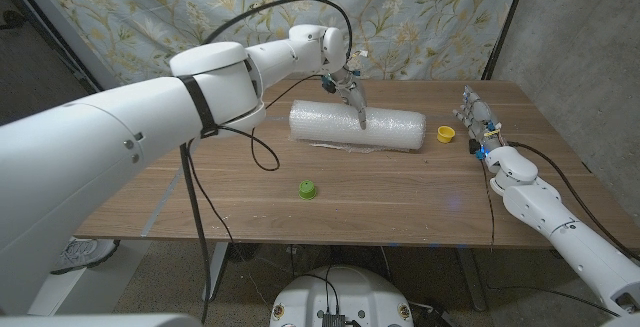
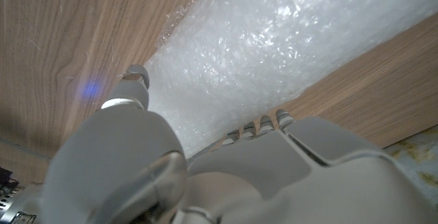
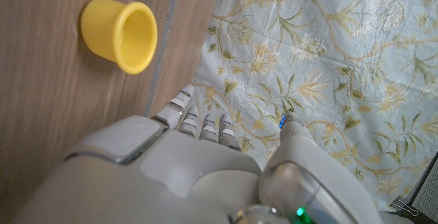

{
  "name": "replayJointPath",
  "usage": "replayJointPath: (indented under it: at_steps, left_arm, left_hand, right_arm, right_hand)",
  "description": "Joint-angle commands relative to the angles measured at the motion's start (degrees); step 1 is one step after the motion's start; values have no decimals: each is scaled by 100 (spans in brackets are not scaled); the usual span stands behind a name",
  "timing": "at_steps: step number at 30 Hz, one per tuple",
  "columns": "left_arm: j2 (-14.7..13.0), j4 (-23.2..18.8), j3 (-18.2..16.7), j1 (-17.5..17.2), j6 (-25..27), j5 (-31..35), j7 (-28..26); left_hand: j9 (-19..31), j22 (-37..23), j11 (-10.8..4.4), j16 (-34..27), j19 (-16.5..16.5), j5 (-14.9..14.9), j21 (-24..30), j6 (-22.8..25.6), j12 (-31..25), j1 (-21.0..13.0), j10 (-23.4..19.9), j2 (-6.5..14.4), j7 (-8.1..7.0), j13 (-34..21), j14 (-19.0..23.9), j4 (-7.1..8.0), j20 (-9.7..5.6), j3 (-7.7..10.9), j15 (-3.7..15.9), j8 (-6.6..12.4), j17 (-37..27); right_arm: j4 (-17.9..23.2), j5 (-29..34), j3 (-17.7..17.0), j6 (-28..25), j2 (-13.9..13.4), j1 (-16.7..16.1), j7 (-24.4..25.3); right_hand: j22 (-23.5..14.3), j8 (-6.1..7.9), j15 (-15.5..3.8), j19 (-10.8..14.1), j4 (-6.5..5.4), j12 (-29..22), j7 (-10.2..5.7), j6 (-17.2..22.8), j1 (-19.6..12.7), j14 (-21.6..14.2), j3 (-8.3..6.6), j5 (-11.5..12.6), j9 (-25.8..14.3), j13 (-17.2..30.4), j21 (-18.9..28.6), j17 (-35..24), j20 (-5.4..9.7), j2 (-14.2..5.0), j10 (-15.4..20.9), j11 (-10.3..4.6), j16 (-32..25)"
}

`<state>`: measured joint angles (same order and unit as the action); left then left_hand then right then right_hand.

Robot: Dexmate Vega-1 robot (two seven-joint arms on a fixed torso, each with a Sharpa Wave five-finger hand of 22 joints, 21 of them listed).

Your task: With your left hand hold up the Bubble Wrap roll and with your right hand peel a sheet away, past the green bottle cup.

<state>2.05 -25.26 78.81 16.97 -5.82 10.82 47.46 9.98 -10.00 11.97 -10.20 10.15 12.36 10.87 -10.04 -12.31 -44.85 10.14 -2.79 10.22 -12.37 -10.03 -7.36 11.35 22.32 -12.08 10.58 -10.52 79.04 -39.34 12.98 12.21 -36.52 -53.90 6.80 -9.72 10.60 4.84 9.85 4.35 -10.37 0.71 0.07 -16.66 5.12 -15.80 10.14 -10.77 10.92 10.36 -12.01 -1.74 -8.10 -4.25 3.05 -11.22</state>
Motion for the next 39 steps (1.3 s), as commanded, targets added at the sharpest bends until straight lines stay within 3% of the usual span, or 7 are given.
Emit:
replayJointPath:
  at_steps: [1,12,16,26,30,37,39]
  left_arm:
    - [8,-4,119,-97,111,107,-341]
    - [54,-4,164,-193,198,120,-733]
    - [50,-4,73,-197,101,8,-661]
    - [44,-4,-123,-249,67,-177,-541]
    - [46,-4,-174,-299,148,-226,-620]
    - [78,161,-327,-347,38,-337,-752]
    - [155,325,-330,-326,-22,-317,-833]
  left_hand:
    - [25,-32,41,-41,200,20,15,-1182,-26,-11,1121,31,3,-22,-951,15,63,-32,-56,16,-21]
    - [26,-39,41,-99,-12,33,102,-999,-97,-36,1012,51,-20,-36,-799,-12,41,-91,-51,86,-31]
    - [34,-43,42,-197,-687,35,232,-521,-315,-201,459,99,56,-77,-80,-95,39,-220,-45,145,-55]
    - [65,-80,-46,-529,-3185,145,681,1311,-853,-1356,-1616,-104,-85,-220,2536,-194,-47,-516,210,275,-62]
    - [80,-97,-100,-697,-3700,87,837,1809,-990,-1607,-2142,-74,169,-278,3093,-178,-94,-572,400,334,-100]
    - [92,-121,-370,-1179,-4569,-67,1166,2760,-1237,-2280,-3091,-31,166,-423,4149,-211,-412,-631,1002,469,-226]
    - [109,-140,-593,-1488,-5012,-124,1390,3259,-1454,-2618,-3658,-1,94,-567,4648,-221,-678,-675,1316,573,-334]
  right_arm:
    - [-62,-50,-8,-30,38,-14,9]
    - [-137,-118,-21,-38,63,-24,-24]
    - [-128,-133,-50,-28,57,-51,2]
    - [-78,-169,-94,-45,24,-142,34]
    - [-96,-198,-96,-45,35,-157,10]
    - [-130,-233,-97,-23,67,-165,-21]
    - [-143,-238,-90,-20,79,-164,-28]
  right_hand:
    - [-13,2,12,-23,25,-25,0,-43,49,54,-37,0,-34,16,18,-9,-7,-3,-50,8,-1]
    - [-13,11,34,-35,30,-33,-10,-51,52,64,-41,-1,-34,16,24,-8,-24,-6,-63,-12,-7]
    - [-13,12,37,-37,29,-35,-15,-56,58,67,-40,-2,-34,15,26,-9,-30,-5,-68,-12,-10]
    - [-13,15,38,-48,27,-37,-29,-73,70,74,-41,-4,-34,15,31,-11,-73,-7,-91,-26,-18]
    - [-13,17,42,-51,28,-38,-27,-77,72,74,-41,-4,-34,15,33,-10,-77,-7,-96,-22,-21]
    - [-14,20,44,-57,30,-45,-36,-84,76,75,-43,-4,-35,15,36,-10,-83,-8,-98,-25,-26]
    - [-14,22,42,-57,31,-45,-36,-85,76,74,-44,-4,-35,15,37,-10,-84,-8,-101,-22,-28]
